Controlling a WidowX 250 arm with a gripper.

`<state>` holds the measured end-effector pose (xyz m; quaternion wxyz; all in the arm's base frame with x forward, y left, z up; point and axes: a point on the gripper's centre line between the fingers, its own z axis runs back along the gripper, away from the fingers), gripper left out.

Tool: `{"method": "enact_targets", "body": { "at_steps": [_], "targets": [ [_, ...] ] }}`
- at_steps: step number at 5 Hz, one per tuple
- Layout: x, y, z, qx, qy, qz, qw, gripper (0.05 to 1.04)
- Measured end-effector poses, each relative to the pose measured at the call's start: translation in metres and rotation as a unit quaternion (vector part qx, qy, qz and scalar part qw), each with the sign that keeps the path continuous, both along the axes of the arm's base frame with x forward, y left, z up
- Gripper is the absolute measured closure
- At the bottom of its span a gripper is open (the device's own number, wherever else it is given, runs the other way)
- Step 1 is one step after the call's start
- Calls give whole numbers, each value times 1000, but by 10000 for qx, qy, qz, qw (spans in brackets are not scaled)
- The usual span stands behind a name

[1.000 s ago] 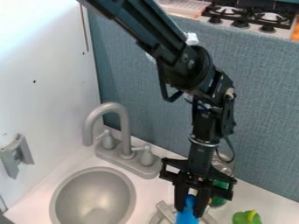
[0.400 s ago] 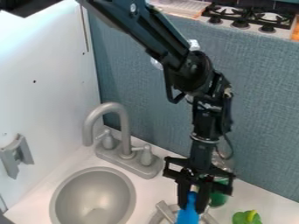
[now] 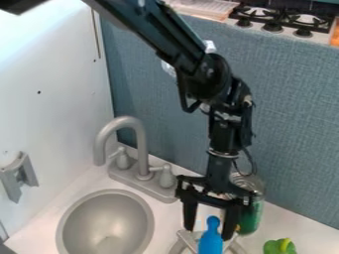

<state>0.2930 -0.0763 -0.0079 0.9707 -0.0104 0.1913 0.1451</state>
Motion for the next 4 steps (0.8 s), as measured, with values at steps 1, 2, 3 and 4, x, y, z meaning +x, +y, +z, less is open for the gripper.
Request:
{"method": "enact_targets", "body": {
  "at_steps": [1,2,3,4],
  "targets": [
    [-1,-1,31,307,-476,-72,9984,78],
    [-13,-34,66,698,-1092,-532,9901,83],
    [-27,-67,78,834,-1469,-1047,9801,83],
    [-30,-92,73,633,-1552,-1446,9752,83]
  ]
}}
